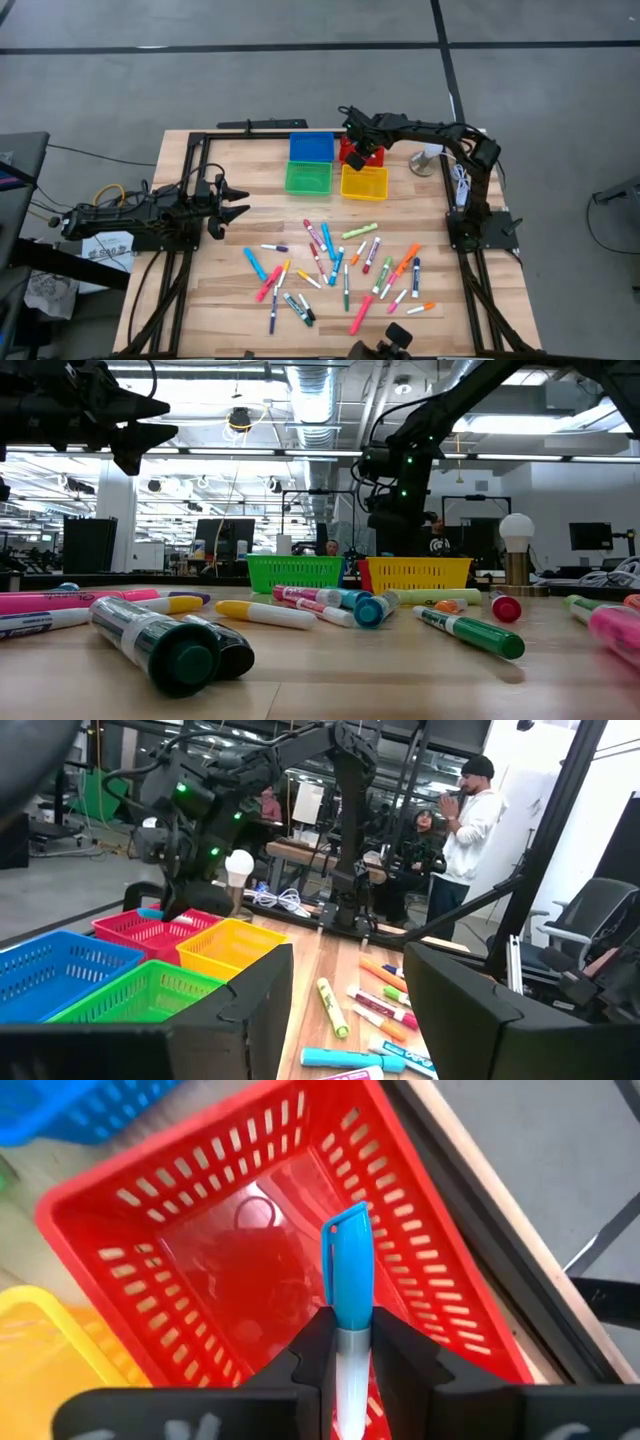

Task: Pick & Place Markers
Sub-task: Put the blue pen into the red basket

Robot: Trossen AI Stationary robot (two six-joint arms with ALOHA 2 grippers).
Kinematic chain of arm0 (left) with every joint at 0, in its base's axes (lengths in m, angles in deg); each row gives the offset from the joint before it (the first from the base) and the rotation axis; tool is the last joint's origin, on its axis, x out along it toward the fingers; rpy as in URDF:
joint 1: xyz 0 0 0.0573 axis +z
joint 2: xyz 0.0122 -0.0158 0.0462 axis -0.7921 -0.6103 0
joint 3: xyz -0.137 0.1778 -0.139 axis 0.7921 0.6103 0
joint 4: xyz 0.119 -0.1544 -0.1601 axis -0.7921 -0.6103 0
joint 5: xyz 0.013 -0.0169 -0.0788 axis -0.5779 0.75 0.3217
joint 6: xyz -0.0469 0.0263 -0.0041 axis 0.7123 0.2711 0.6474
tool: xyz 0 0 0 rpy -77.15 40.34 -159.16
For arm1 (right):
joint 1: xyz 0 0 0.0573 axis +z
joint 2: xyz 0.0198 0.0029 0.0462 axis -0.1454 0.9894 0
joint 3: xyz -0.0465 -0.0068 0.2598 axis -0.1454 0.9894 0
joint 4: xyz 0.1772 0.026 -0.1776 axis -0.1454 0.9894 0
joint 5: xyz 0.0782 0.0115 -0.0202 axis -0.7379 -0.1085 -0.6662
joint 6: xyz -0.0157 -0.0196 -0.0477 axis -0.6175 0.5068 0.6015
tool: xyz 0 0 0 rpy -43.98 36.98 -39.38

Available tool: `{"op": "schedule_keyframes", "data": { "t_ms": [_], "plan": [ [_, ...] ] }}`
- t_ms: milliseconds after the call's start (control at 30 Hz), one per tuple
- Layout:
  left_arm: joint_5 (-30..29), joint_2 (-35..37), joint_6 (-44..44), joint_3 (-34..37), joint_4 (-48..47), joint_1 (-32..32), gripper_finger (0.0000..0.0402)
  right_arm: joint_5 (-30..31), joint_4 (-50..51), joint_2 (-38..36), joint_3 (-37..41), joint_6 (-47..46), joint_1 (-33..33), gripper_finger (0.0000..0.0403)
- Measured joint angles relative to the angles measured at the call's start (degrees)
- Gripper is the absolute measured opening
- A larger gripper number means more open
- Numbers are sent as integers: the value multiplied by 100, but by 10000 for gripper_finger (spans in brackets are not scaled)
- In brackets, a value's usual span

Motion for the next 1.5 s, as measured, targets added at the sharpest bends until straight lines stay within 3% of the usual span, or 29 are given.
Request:
{"op": "schedule_keyframes", "data": {
  "t_ms": [1200,1500],
  "plan": [
    [0,0,0,1,2,0,191,-214,-112,0,210,-2,-52,58],
    [0,0,1,0,2,1,191,-223,-146,-4,210,1,-22,112]
  ]
}}
